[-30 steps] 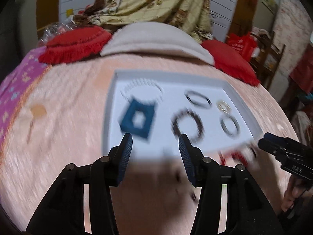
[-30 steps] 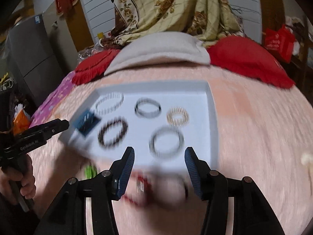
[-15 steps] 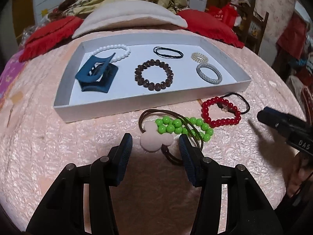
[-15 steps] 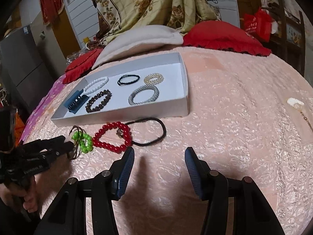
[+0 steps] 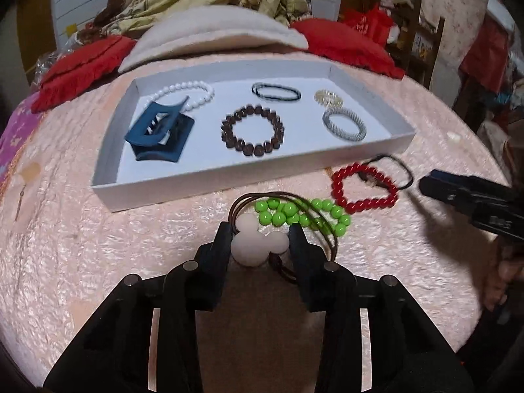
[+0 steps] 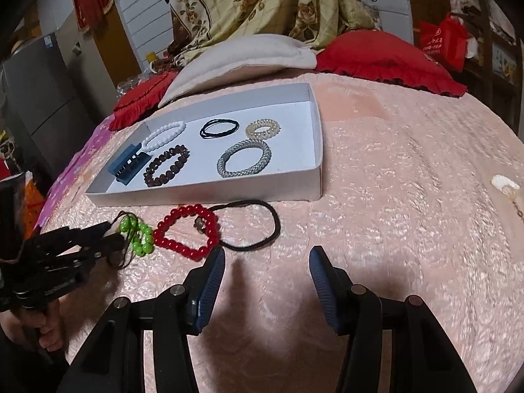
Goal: Organize jewelry
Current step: 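Grasp the Mickey-charm brown cord tie with the left tool while the right tool grasps a black cord tie, then place the Mickey-charm tie in the tray with the left tool while the right tool places the black cord tie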
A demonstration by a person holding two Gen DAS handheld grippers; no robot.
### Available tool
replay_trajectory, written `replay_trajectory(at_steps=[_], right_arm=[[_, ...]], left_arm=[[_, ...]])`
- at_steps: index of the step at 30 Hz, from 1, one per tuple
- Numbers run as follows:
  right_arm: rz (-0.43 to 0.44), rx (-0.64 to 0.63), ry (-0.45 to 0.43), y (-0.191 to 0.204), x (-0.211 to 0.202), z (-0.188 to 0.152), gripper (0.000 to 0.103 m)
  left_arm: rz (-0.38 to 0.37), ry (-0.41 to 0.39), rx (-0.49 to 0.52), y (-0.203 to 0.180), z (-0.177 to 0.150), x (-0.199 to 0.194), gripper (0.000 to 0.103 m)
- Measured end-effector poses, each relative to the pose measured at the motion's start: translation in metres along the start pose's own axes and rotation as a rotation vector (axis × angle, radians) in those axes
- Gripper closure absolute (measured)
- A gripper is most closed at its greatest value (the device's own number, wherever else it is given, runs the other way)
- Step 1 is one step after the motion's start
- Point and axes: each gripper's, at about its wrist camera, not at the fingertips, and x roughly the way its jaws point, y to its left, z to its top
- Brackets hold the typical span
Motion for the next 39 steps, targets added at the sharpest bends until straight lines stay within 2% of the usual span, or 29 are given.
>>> replay_trajectory(at_steps=[4, 6, 8, 14, 17, 19, 21, 25, 28, 32, 35, 39], right_arm=[[-0.033, -0.039, -0.015, 0.001, 0.005, 0.012, 0.053], [-0.031, -0.044, -0.021, 0.001, 0.009, 0.018, 0.061], [-0.042, -0.066, -0.008, 0.004, 0.016, 0.023, 0.064], [-0.117, -0.146, 0.058, 0.015, 0.037, 0.028, 0.066], [-0.138, -0.204, 0.067, 0.023, 0.038, 0.025, 0.076], [-0.148, -0.226, 0.067, 0.024, 0.037, 0.023, 0.088], [-0.171, -0.253, 0.068, 0.027, 0.036, 0.020, 0.095], [-0.155, -0.196, 0.069, 0.017, 0.026, 0.016, 0.100], [-0.102, -0.118, -0.009, 0.007, 0.003, 0.015, 0.100], [-0.034, -0.077, -0.170, 0.004, -0.039, 0.018, 0.100], [0.021, -0.055, -0.221, 0.003, -0.052, 0.019, 0.100], [0.058, -0.049, -0.235, 0.007, -0.055, 0.021, 0.100]], left_arm=[[-0.009, -0.056, -0.054, 0.010, 0.006, -0.013, 0.069], [-0.004, -0.080, -0.086, 0.016, 0.009, -0.018, 0.069], [0.006, -0.094, -0.115, 0.022, 0.010, -0.020, 0.069], [-0.004, -0.069, -0.147, 0.028, 0.011, -0.017, 0.069], [-0.008, -0.062, -0.130, 0.024, 0.010, -0.015, 0.069], [-0.004, -0.053, -0.126, 0.023, 0.009, -0.014, 0.069], [0.004, -0.047, -0.129, 0.024, 0.009, -0.012, 0.069], [0.016, -0.051, -0.133, 0.025, 0.008, -0.012, 0.069], [0.021, -0.058, -0.141, 0.027, 0.008, -0.013, 0.069], [0.031, -0.053, -0.145, 0.029, 0.006, -0.012, 0.069], [0.039, -0.051, -0.140, 0.027, 0.006, -0.011, 0.069], [0.038, -0.050, -0.131, 0.025, 0.006, -0.009, 0.069]])
